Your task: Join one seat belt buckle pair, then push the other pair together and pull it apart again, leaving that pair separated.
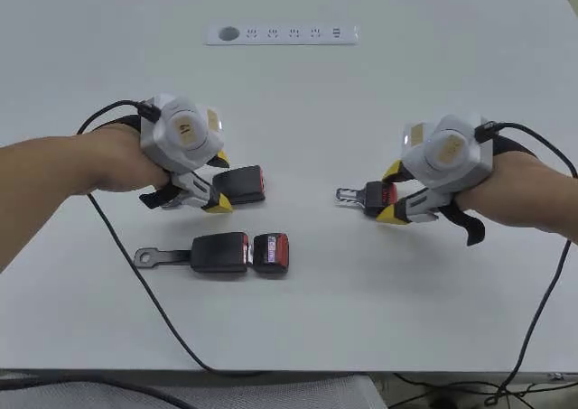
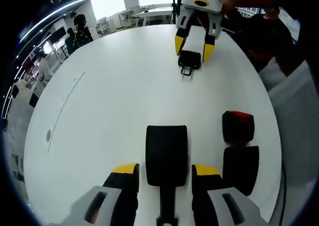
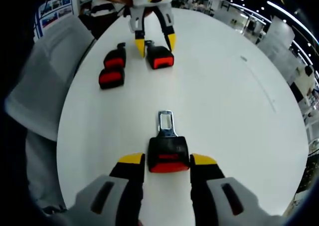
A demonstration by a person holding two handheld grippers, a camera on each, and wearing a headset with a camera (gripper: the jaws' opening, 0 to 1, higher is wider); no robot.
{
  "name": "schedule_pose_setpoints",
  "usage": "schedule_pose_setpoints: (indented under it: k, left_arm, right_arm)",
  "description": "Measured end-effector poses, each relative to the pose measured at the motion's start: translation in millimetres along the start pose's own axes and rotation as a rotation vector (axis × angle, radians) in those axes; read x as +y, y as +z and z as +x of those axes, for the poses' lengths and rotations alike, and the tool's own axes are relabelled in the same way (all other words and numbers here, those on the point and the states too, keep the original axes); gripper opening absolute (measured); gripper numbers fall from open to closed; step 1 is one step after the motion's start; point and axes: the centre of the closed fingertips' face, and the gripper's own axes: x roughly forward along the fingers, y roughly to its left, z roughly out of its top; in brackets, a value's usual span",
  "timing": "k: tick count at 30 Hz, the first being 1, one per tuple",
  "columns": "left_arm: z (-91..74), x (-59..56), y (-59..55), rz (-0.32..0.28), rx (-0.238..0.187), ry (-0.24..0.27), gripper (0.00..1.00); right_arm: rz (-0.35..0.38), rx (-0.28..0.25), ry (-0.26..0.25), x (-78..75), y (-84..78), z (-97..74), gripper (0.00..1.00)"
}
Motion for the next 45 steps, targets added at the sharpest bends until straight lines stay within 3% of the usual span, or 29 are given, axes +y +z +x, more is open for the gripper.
schedule_pose_setpoints:
  k: [4, 12, 17, 28, 45]
  left_arm:
    - [1.5, -3.4, -0.8, 0.008, 0.006, -0.022, 0.38]
    - [3.1, -0.8, -1.8, 0.024, 0.009, -0.016, 0.33]
    - [4.8, -2.8, -2.8, 0.092, 0.028, -0.019, 0.33]
    - [5.6, -3.2, -3.3, 0.149, 0.038, -0.04, 0.32]
    - [5.8, -4.2, -2.7, 0.161, 0.061, -0.055, 0.32]
  right_arm:
    - [0.004, -0.007, 0.002, -0.1, -0.7, 1.0, 0.35]
    - [-0.01, -0.018, 0.016, -0.5, -0.1, 2.0, 0.33]
    - [-0.03, -0.009, 0.027, -0.4, -0.7, 2.6, 0.33]
    - [-0.05, -0.008, 0.055, -0.3, -0.8, 3.8, 0.32]
    - [-0.06, 0.002, 0.052, -0.4, 2.2, 4.6, 0.33]
